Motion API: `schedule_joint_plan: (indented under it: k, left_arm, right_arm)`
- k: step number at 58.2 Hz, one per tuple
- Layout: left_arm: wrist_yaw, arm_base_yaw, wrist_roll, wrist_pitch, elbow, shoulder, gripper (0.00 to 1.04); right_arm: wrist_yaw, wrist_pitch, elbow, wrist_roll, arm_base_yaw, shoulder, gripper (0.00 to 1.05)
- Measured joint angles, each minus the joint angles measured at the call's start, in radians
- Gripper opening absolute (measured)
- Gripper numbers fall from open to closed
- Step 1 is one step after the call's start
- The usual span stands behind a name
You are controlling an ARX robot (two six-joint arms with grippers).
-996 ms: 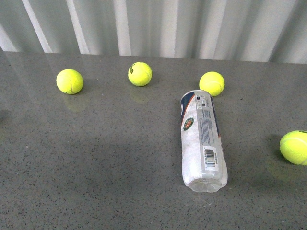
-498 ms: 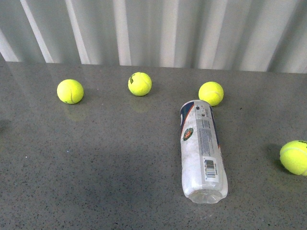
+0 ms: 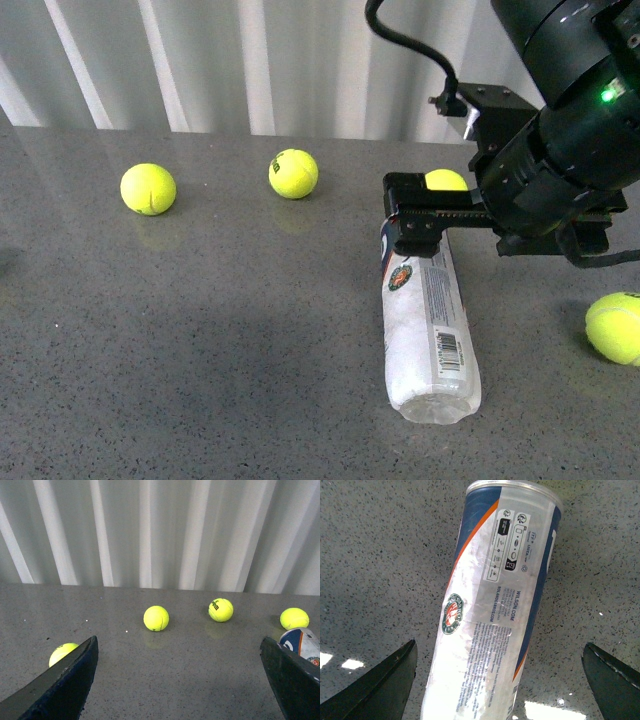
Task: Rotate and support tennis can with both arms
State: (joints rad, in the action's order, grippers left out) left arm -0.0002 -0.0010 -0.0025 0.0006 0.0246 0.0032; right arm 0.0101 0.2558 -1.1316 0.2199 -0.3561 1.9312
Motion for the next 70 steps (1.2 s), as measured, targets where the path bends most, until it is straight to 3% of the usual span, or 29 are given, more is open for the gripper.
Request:
schedule_joint_plan:
  k: [44, 57, 70]
  left_arm:
    - [0.0, 0.0, 0.0, 0.0, 0.0, 0.0, 0.98]
    - [0.0, 0.0, 0.0, 0.0, 0.0, 0.0, 0.98]
    - [0.0, 0.0, 0.0, 0.0, 0.0, 0.0, 0.98]
  right_arm:
    - [0.031, -0.139, -0.029, 0.012, 0.015, 0.19, 0.97]
    - [0.061, -0.151, -0.034, -0.011, 0.008, 0.197, 0.67]
    - [0.068, -0.154, -0.034, -0.031, 0.005, 0.196, 0.46]
